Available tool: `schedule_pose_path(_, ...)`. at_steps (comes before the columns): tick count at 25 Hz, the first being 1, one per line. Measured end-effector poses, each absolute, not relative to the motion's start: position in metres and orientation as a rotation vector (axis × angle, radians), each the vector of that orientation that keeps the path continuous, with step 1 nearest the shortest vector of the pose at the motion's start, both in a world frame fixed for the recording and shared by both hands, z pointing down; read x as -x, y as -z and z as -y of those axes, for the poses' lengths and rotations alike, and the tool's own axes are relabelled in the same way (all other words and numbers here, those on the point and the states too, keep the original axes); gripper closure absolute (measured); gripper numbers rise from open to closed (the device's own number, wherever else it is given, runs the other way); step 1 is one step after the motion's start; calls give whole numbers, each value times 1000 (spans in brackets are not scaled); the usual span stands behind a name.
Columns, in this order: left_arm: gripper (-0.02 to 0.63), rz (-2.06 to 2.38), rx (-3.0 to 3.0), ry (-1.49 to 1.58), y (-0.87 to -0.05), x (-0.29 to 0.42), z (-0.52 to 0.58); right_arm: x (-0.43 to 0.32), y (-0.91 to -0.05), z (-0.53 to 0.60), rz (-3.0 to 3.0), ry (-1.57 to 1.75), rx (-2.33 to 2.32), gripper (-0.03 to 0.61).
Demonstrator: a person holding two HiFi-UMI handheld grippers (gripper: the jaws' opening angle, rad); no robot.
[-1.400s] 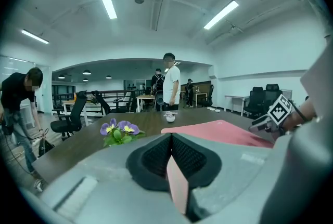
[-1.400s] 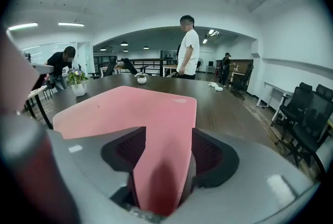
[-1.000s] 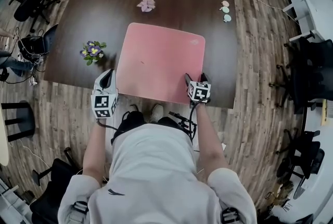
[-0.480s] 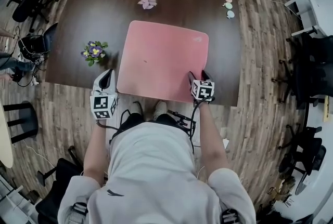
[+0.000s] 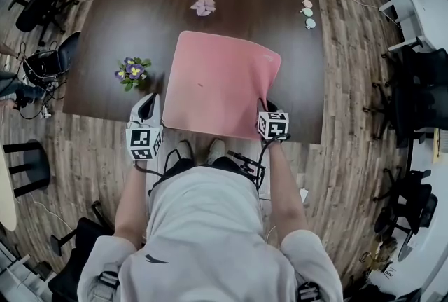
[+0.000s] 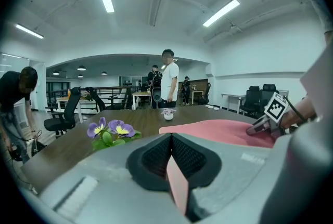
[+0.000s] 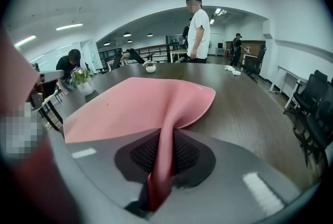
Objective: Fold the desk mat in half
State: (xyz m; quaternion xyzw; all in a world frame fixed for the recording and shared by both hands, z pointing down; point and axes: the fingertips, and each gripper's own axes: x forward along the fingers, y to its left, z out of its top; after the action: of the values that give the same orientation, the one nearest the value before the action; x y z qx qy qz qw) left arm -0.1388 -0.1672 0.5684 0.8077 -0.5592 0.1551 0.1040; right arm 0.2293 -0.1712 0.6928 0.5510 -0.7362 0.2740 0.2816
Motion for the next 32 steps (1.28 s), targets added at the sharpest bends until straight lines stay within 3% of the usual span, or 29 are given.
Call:
schedule_pose_path(7, 607, 1662, -2380, -444, -567, 155, 166, -192, -636, 170, 2107, -737, -1414, 541)
schedule_pose_path(16, 607, 1707, -2355, -445, -560, 186, 157, -85, -568, 183, 2373, -732, -1184, 540)
schedule_pose_path(32, 607, 1798, -2217, -431, -570, 252, 137, 61, -678, 228, 2160, -792, -981, 540)
